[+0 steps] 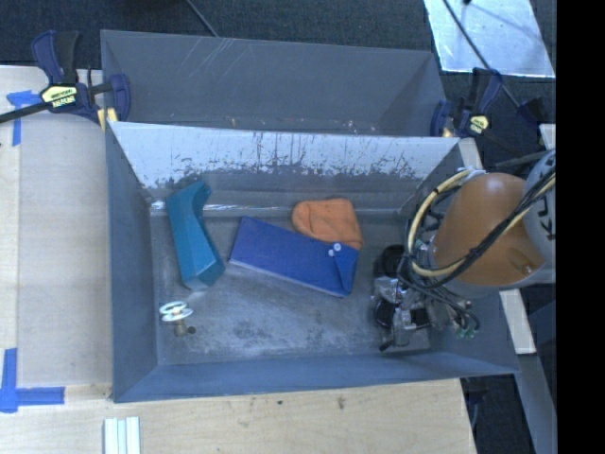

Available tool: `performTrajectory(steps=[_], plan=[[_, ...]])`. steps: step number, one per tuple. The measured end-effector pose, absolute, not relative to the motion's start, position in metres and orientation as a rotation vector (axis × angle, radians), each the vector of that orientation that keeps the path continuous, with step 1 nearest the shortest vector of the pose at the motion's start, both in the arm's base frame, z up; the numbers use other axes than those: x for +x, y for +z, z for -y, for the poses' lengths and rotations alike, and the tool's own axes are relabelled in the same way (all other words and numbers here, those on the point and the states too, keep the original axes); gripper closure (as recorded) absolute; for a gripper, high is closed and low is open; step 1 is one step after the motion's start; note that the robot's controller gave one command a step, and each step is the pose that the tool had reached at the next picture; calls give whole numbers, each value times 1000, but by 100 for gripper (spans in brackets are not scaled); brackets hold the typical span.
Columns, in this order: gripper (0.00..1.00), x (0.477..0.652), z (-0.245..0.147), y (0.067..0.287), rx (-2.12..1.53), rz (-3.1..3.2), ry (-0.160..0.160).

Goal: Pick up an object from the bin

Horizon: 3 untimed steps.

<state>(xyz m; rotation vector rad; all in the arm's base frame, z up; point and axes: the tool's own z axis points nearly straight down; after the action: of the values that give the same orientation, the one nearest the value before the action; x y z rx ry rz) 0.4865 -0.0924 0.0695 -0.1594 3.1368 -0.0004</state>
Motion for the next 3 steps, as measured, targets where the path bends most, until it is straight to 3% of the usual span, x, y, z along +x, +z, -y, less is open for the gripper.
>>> performTrajectory(steps=[1,2,3], plan=[[100,486,92,69,-160,-3137,0],[100,526,73,174,-191,-3134,0],[100,526,73,174,-192,-3134,0]])
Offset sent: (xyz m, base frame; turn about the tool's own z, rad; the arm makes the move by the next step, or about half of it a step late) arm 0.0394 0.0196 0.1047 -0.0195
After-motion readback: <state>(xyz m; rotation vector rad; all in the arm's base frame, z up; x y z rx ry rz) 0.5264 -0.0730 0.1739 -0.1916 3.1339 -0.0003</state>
